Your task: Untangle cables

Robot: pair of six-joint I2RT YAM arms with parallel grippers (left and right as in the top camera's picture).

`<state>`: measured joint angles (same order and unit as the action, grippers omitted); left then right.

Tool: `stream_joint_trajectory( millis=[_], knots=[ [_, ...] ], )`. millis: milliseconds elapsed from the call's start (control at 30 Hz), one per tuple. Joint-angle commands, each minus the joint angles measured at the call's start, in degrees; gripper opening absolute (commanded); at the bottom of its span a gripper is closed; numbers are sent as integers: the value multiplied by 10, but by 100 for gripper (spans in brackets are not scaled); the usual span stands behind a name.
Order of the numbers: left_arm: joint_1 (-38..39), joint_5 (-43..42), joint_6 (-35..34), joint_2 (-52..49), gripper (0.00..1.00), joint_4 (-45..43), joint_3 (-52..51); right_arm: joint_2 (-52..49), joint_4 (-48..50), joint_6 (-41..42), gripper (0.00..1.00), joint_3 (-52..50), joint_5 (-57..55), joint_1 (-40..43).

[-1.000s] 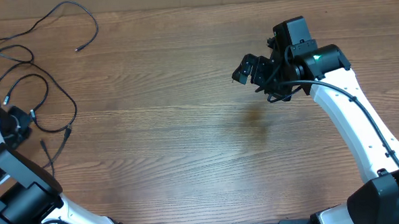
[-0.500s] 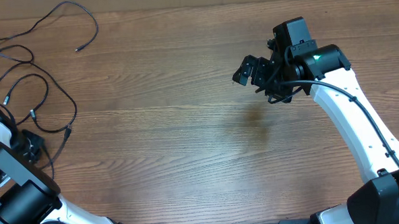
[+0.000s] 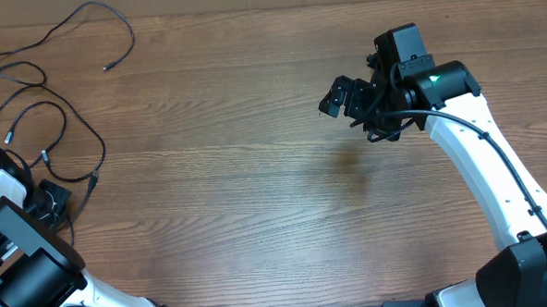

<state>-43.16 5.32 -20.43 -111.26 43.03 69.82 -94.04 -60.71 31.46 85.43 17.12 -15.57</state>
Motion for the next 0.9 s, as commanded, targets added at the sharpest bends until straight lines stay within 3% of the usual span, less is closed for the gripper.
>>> stream_joint_trajectory(
  millis=[0, 567, 867],
  knots=[
    [0, -40, 9, -9, 4, 23, -26, 3, 1, -5, 100, 1, -6, -1],
    [1, -97, 7, 0, 4, 105, -25, 3, 1, -5, 100, 1, -6, -1],
    [0, -134, -16, 123, 4, 104, -3, 3, 2, -5, 100, 1, -6, -1]
  ],
)
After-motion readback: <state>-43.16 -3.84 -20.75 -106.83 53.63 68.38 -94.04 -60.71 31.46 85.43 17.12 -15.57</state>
